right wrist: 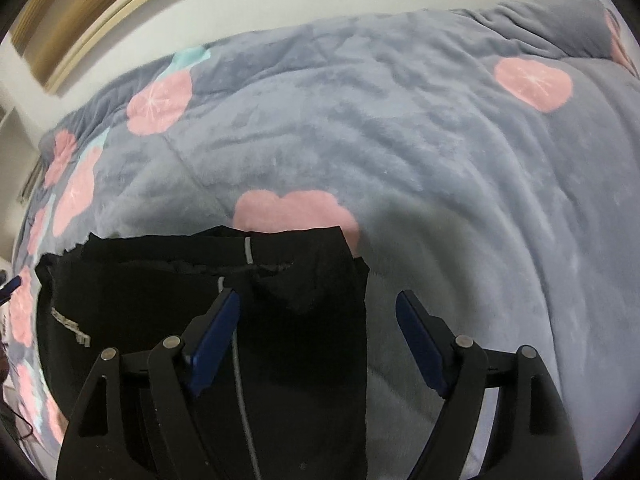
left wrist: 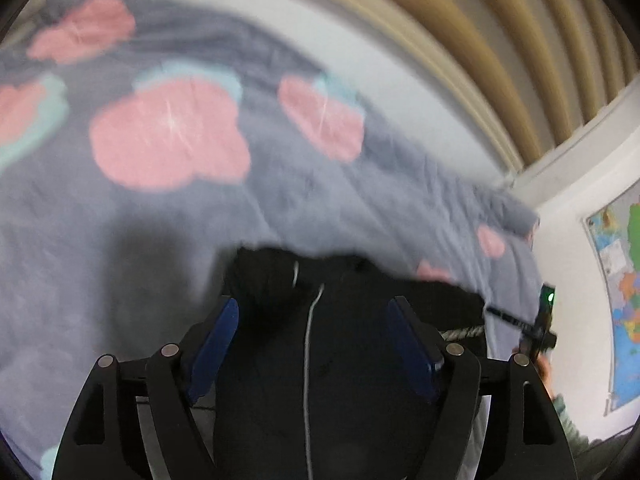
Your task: Fold large clothes
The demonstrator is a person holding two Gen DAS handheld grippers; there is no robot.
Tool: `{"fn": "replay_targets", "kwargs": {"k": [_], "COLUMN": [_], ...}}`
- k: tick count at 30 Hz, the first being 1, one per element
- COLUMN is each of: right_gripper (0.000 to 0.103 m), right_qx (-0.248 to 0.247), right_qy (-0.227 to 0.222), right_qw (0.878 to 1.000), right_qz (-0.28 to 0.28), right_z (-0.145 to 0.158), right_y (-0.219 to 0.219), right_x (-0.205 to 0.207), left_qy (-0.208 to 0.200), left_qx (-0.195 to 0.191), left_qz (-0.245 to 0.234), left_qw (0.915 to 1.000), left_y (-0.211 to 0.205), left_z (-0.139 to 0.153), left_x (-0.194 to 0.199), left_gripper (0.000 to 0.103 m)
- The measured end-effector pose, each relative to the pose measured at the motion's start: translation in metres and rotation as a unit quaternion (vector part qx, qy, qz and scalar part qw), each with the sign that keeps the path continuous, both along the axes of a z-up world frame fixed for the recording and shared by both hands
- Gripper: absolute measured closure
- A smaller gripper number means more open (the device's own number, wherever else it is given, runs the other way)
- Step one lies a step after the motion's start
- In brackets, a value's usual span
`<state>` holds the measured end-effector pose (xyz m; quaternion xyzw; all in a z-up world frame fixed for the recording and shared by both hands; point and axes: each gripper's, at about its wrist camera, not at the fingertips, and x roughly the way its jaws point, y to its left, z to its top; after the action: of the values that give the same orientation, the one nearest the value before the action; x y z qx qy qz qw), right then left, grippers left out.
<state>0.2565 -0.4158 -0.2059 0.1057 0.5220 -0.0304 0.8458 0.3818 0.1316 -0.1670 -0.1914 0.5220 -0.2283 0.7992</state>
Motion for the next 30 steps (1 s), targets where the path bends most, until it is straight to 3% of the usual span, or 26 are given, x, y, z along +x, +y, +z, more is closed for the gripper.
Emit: {"fn": "replay_targets", "kwargs": {"k": [3, 10, 11, 12, 13, 14, 16, 18, 21, 25, 28, 30], "right_gripper": [0.020, 0.021, 0.026, 0.035, 0.056, 0.070, 0.085, 0.087, 0.087, 0.087, 0.087, 0.087], "right_qx": [-0.011, 0.008, 0.021, 0.033, 0.043, 0.036, 0.017, 0.001, -0.030, -0.064, -0.091, -0.100], "right_qy": [-0.001, 0.024, 0.029, 0.028, 0.025, 0.022, 0.008, -0.014, -0.062, -0.107, -0.101, -0.079], "right_qw": [1.000, 0.999, 0.998, 0.998, 0.997, 0.997, 0.998, 0.999, 0.997, 0.992, 0.991, 0.992], "right_qz": [0.016, 0.046, 0.050, 0.053, 0.058, 0.058, 0.057, 0.042, 0.019, 0.018, 0.009, 0.002], "right_z": [-0.007, -0.031, -0.034, -0.035, -0.036, -0.034, -0.026, -0.009, 0.038, 0.086, 0.080, 0.061], "right_y": [0.000, -0.002, -0.001, 0.000, 0.002, 0.004, 0.010, 0.012, 0.007, 0.007, 0.010, 0.011], "right_x": [0.005, 0.027, 0.028, 0.027, 0.024, 0.021, 0.009, -0.002, -0.015, -0.002, 0.032, 0.053], "left_qy": [0.025, 0.056, 0.053, 0.048, 0.046, 0.041, 0.021, 0.003, -0.041, -0.094, -0.103, -0.079], "left_qx": [0.059, 0.038, 0.043, 0.058, 0.072, 0.085, 0.086, 0.093, 0.066, 0.059, 0.072, 0.086], "left_qz": [-0.015, -0.039, -0.039, -0.041, -0.044, -0.046, -0.043, -0.030, -0.002, 0.000, 0.015, 0.034], "left_qw": [0.9978, 0.9969, 0.9970, 0.9963, 0.9954, 0.9945, 0.9951, 0.9952, 0.9969, 0.9938, 0.9919, 0.9925], "left_y": [-0.014, -0.026, -0.028, -0.031, -0.033, -0.034, -0.033, -0.029, -0.020, -0.024, -0.035, -0.042], "left_z": [-0.038, -0.075, -0.077, -0.077, -0.076, -0.076, -0.068, -0.055, -0.012, 0.037, 0.041, 0.019], "left_x": [0.012, 0.028, 0.027, 0.027, 0.026, 0.024, 0.016, 0.008, -0.006, -0.001, 0.025, 0.048], "left_gripper": [0.025, 0.026, 0.031, 0.054, 0.073, 0.077, 0.088, 0.090, 0.091, 0.092, 0.092, 0.091]}}
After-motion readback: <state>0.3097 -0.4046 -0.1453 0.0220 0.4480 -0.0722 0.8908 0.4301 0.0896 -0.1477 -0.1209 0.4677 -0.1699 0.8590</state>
